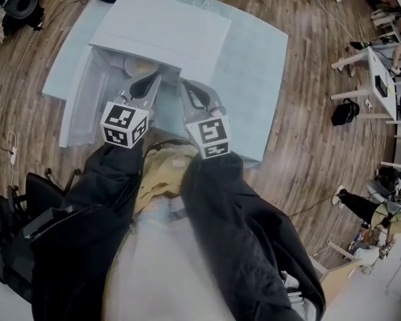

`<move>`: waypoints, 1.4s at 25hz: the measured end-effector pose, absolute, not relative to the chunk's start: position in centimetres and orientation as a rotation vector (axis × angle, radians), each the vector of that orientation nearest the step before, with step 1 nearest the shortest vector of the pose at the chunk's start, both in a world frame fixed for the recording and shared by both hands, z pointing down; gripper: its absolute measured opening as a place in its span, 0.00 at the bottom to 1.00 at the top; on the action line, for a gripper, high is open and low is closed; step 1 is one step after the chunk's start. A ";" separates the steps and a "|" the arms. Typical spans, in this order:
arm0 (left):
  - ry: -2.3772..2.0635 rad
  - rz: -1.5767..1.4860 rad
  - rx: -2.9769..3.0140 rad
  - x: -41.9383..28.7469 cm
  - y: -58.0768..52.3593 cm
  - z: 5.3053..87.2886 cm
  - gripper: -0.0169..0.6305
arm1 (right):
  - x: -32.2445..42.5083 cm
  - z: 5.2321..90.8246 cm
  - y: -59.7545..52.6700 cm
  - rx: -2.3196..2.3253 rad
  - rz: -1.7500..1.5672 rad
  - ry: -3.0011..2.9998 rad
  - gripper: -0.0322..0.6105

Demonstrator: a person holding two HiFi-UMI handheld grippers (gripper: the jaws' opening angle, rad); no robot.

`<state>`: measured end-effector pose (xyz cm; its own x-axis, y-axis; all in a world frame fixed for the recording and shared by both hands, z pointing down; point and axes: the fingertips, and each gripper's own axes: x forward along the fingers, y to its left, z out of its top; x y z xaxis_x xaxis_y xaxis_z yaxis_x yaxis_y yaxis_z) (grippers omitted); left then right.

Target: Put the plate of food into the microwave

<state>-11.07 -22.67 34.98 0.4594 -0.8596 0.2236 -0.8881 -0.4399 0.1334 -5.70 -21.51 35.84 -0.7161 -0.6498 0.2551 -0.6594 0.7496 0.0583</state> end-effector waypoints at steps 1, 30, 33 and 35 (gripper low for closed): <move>-1.522 0.187 2.480 -11.1 -22.7 34.9 0.02 | -5.7 35.7 -21.5 1.029 0.048 -2.693 0.05; -1.592 0.336 2.514 -9.7 -21.7 35.2 0.02 | -4.8 34.5 -20.6 1.019 0.030 -2.731 0.05; -1.598 0.339 2.517 -9.7 -21.6 35.2 0.02 | -4.7 34.6 -20.5 1.021 0.028 -2.732 0.05; -1.599 0.342 2.517 -9.7 -21.5 35.2 0.02 | -4.7 34.5 -20.5 1.023 0.028 -2.733 0.05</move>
<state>-9.67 -21.52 35.18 0.4095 -0.8732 0.2644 -0.9050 -0.4255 -0.0035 -4.66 -20.48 34.52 -0.7323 -0.6463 0.2144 -0.6506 0.7570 0.0599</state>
